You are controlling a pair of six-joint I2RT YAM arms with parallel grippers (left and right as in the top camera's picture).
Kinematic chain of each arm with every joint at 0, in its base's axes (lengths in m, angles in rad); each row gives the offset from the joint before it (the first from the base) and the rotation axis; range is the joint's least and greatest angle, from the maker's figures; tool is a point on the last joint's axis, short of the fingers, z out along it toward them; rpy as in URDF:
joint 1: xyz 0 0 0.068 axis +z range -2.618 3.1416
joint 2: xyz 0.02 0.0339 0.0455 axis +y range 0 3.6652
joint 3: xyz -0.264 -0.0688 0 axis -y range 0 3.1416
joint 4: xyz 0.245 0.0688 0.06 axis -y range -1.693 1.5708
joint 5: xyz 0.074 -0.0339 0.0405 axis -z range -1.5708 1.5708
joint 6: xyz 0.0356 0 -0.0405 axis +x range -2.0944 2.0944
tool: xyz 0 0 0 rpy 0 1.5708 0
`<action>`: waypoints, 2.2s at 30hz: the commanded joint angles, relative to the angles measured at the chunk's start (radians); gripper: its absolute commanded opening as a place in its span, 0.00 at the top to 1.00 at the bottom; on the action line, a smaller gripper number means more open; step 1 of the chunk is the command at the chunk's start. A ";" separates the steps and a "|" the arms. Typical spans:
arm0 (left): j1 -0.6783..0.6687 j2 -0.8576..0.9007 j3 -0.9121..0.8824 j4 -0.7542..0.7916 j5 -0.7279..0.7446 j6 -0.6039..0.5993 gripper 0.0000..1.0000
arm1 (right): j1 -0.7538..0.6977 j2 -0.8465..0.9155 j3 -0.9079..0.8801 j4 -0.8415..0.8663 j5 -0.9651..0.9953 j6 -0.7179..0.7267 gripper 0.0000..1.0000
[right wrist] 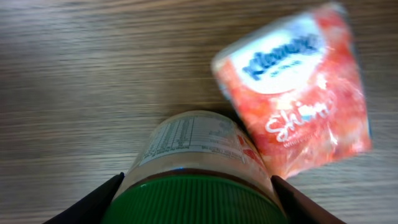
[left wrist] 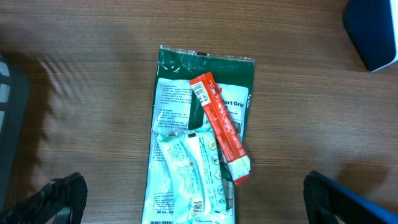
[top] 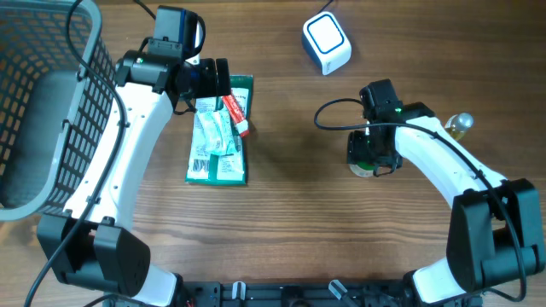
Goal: Scan the item barcode
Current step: 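Release the jar and move the right gripper left toward the packets, then lower the right gripper onto the red strip on the glove packet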
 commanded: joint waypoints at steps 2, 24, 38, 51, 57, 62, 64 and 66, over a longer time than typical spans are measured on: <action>0.004 0.008 0.003 0.002 -0.009 -0.009 0.00 | 0.000 0.002 0.017 -0.006 0.104 -0.004 0.34; 0.004 0.008 0.003 0.002 -0.009 -0.009 0.00 | -0.002 -0.019 0.128 -0.105 0.097 -0.035 0.00; 0.004 0.008 0.003 0.002 -0.009 -0.009 0.00 | 0.098 0.007 0.385 -0.018 -0.350 -0.045 0.00; 0.004 0.008 0.003 0.002 -0.009 -0.009 0.00 | 0.269 0.145 0.302 0.194 -0.470 0.113 0.00; 0.004 0.008 0.003 0.002 -0.009 -0.009 0.00 | 0.269 0.146 0.302 0.189 -0.470 0.098 0.00; 0.004 0.008 0.003 0.002 -0.009 -0.010 0.00 | 0.269 0.146 0.302 0.185 -0.470 0.097 0.00; 0.004 0.008 0.003 0.035 -0.009 -0.010 0.00 | 0.269 0.146 0.302 0.178 -0.470 0.097 0.00; 0.006 0.008 0.003 0.035 -0.022 -0.009 0.00 | 0.269 0.146 0.302 0.171 -0.470 0.093 0.00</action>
